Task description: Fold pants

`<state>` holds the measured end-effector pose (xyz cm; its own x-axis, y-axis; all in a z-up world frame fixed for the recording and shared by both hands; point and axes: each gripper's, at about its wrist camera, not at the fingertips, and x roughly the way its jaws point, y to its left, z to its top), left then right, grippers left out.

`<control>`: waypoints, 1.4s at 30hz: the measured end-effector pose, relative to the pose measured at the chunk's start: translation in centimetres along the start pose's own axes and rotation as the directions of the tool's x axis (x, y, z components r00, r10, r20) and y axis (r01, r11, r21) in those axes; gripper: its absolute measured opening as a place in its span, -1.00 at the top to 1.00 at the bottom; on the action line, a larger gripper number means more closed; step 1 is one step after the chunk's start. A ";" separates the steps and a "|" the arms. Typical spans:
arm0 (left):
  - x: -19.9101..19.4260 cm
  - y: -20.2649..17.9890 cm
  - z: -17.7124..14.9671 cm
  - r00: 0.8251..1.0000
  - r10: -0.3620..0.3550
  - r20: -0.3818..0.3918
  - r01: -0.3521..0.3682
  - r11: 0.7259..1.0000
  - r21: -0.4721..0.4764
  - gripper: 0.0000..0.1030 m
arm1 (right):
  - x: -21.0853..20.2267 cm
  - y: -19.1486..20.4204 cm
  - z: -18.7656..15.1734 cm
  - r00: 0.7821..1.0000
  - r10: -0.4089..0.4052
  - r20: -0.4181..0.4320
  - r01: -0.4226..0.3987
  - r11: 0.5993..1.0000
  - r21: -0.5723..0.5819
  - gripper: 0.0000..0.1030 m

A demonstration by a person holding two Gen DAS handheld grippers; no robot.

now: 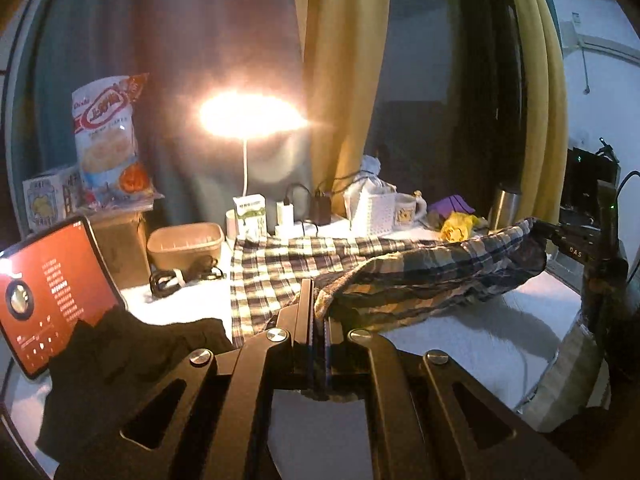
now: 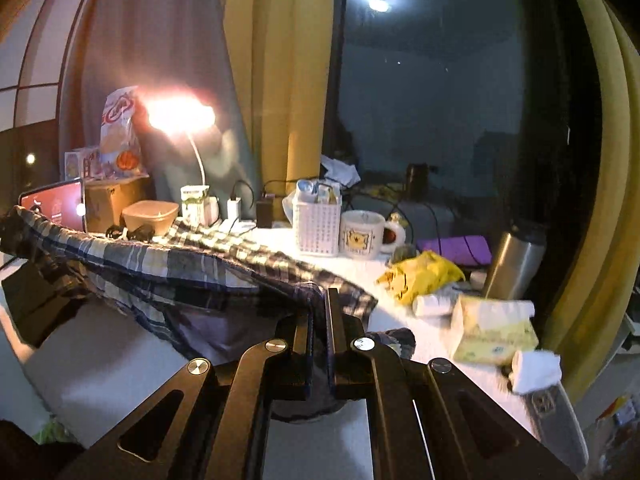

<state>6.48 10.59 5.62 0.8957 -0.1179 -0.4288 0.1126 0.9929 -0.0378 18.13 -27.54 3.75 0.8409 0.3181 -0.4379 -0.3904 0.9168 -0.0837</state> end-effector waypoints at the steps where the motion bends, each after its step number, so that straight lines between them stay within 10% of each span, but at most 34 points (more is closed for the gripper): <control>1: 0.3 0.1 0.4 1.000 0.005 0.004 -0.005 1.000 0.004 0.96 | 0.3 -0.1 0.3 1.000 0.001 0.002 -0.001 1.000 0.000 0.91; 42: 26.8 7.1 7.2 0.992 0.025 -0.125 -0.024 1.000 0.014 0.96 | 23.9 -4.3 5.7 0.987 -0.016 -0.159 0.027 0.998 0.064 0.91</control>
<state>34.35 14.42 0.33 0.8374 -0.0902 -0.5391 0.0975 0.9951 -0.0151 42.03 -22.50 -1.27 0.7767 0.2609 -0.5732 -0.3432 0.9385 -0.0378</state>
